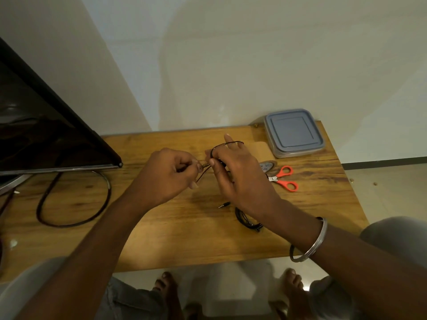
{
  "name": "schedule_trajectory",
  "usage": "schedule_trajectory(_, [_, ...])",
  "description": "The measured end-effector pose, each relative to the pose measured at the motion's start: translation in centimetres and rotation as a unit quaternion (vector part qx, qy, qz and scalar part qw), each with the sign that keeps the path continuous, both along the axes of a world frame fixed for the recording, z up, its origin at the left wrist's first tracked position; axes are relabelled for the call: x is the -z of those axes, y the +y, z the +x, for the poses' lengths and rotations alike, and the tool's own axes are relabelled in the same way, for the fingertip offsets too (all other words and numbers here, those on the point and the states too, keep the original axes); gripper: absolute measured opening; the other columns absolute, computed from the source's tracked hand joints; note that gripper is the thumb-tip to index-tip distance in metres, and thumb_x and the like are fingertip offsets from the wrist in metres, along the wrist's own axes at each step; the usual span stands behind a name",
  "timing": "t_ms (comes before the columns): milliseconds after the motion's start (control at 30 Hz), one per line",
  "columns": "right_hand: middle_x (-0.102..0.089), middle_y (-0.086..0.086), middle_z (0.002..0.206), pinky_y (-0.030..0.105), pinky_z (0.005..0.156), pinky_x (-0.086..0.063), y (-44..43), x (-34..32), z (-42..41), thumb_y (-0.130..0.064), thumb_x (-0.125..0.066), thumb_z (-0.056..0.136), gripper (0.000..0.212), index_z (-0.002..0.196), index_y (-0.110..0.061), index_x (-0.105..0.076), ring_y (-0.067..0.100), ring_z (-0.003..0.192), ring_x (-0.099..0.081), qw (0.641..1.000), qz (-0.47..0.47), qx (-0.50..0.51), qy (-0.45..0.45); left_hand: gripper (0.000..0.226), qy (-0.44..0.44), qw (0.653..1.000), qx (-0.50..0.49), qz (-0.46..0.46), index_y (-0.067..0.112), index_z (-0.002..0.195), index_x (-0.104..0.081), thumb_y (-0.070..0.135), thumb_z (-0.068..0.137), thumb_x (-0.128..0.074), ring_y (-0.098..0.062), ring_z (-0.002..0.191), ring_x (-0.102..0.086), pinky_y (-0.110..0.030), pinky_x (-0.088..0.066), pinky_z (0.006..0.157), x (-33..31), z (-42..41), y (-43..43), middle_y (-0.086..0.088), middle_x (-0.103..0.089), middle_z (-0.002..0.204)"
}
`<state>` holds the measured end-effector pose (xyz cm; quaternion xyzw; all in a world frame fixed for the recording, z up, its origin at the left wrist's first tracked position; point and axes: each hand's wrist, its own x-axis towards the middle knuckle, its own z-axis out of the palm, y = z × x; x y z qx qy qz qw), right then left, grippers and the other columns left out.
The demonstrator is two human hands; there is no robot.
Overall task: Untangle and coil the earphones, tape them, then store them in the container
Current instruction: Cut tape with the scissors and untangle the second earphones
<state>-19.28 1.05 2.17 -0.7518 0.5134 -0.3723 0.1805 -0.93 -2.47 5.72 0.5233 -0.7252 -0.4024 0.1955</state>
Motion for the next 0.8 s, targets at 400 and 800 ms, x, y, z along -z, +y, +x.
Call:
schedule_trajectory(400, [-0.057,-0.003,0.088,0.047,0.092,-0.041,0.2,-0.3,-0.1,-0.019,-0.043,0.100,0.018,0.097,-0.015,-0.060,0.011,0.082,-0.044,0.994,0.000,-0.049,0.100,0.034,0.073,0.996,0.039,-0.022,0.009,0.080,-0.072,0.039,0.093,-0.064,-0.010,0.059,-0.054,-0.028,-0.042,0.058,-0.1,0.9,-0.4,0.000,-0.069,0.070])
schedule_trajectory(800, [-0.048,-0.002,0.072,0.066,0.108,-0.038,-0.5,-3.7,-0.9,-0.022,-0.036,0.102,0.026,0.083,-0.014,-0.052,0.026,0.082,-0.063,0.614,0.485,-0.176,-0.597,0.024,0.161,0.986,0.043,0.011,0.022,0.083,-0.071,0.032,0.097,-0.054,-0.014,0.055,-0.048,-0.029,-0.049,0.049,0.6,2.0,-1.9,-0.003,-0.049,0.066])
